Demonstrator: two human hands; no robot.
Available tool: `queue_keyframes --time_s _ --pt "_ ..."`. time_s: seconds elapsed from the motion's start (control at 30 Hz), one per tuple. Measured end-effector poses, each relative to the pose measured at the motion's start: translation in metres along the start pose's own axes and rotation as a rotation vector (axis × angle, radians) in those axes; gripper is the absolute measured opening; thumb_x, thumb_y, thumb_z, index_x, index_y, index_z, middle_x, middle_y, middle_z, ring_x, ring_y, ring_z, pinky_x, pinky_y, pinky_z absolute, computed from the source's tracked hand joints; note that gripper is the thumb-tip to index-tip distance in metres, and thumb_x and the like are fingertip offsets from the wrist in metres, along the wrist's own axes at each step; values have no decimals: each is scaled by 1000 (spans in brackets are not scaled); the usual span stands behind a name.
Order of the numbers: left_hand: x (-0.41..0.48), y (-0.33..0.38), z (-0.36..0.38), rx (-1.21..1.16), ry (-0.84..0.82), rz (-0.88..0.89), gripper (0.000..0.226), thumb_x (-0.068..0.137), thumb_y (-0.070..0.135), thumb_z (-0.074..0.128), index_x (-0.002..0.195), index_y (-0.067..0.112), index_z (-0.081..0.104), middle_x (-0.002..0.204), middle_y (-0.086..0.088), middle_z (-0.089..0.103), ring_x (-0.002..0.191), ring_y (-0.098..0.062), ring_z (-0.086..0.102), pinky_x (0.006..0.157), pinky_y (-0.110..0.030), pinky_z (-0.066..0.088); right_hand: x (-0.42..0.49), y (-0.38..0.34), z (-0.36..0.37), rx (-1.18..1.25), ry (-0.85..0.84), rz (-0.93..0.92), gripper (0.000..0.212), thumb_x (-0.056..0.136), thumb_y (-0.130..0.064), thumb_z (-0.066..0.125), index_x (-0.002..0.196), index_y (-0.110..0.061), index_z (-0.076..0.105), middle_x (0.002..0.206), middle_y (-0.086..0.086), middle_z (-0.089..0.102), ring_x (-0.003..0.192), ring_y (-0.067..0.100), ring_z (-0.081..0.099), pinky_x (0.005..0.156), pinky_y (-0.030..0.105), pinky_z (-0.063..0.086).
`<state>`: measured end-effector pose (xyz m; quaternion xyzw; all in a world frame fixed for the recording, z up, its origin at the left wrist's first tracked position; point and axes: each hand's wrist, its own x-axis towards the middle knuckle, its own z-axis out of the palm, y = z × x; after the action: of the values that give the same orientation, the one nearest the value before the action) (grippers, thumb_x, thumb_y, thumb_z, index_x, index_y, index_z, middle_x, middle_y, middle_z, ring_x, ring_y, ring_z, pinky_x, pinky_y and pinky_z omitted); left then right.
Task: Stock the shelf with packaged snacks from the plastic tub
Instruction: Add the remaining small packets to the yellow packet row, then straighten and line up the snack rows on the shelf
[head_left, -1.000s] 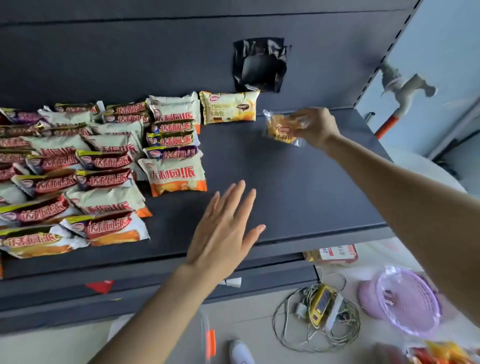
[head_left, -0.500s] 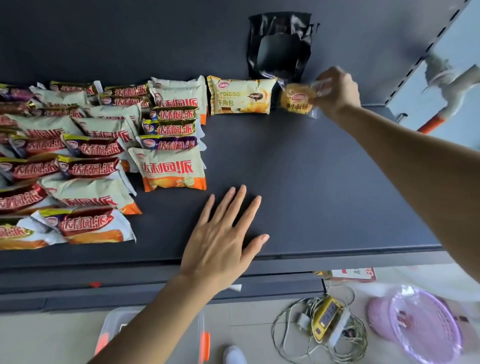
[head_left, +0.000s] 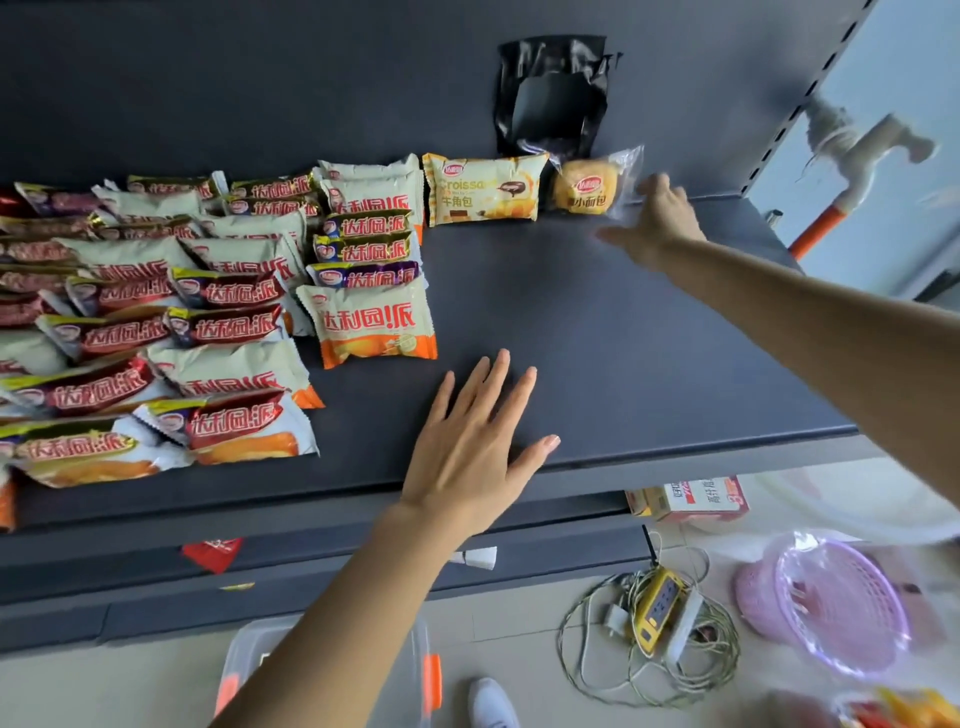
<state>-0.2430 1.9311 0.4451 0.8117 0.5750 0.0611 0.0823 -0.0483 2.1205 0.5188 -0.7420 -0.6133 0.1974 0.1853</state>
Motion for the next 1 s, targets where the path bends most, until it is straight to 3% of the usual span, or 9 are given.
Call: queue_keyframes --time_s 0.1,0.33,0.5,0.57,0.67,0.8,0.9,1.0 --pt "-27 0 -10 -99 22 -6 77 88 64 6 154 24 12 162 -5 4 149 -19 7 120 -38 1 -64 -4 3 -68 -92 -118 66 89 -34 63 141 -7 32 141 16 34 130 32 37 100 37 36" --pt "-144 -25 -27 -230 1 73 73 92 60 13 153 20 15 162 -5 4 149 -18 5 119 -33 -3 -229 -17 26 -302 -176 -295 78 91 -44 56 149 -7 21 147 14 31 133 34 32 109 43 29" --pt "-273 -95 -11 -256 -128 -23 72 92 59 21 152 21 22 161 -5 11 147 -16 5 117 -35 2 -345 -34 80 -424 -178 -480 79 89 -58 45 143 -2 36 139 18 45 118 38 48 96 46 41" --pt "-329 -137 3 -213 -154 -116 74 91 63 22 150 18 30 158 -6 21 145 -15 8 112 -40 13 -379 -40 112 -495 -275 -533 83 87 -64 40 141 -1 40 139 18 48 118 38 52 94 46 44" --pt "-404 -202 29 -308 -245 -436 86 85 76 6 153 25 12 159 7 -3 144 -2 -4 116 -26 2 -415 -55 182 -561 -489 -504 86 87 -66 29 150 -8 23 153 11 29 135 30 36 106 41 34" --pt "-465 -250 80 -427 -307 -768 68 95 54 35 154 30 9 162 9 0 148 -6 2 117 -27 10 -444 -54 294 -594 -757 -423 85 90 -68 25 152 -13 8 158 5 13 140 25 25 110 36 26" --pt "-488 -265 141 -488 -303 -863 68 95 49 36 154 29 9 161 10 3 148 -6 4 116 -25 11 -454 -33 386 -587 -872 -349 82 92 -65 28 152 -14 9 157 8 18 138 27 30 108 38 30" --pt "-499 -276 216 -554 -266 -986 69 96 46 39 153 26 7 162 6 5 148 -9 6 114 -23 9 -459 -5 470 -496 -961 -145 76 93 -63 33 150 -14 19 151 12 29 133 30 36 104 40 37"
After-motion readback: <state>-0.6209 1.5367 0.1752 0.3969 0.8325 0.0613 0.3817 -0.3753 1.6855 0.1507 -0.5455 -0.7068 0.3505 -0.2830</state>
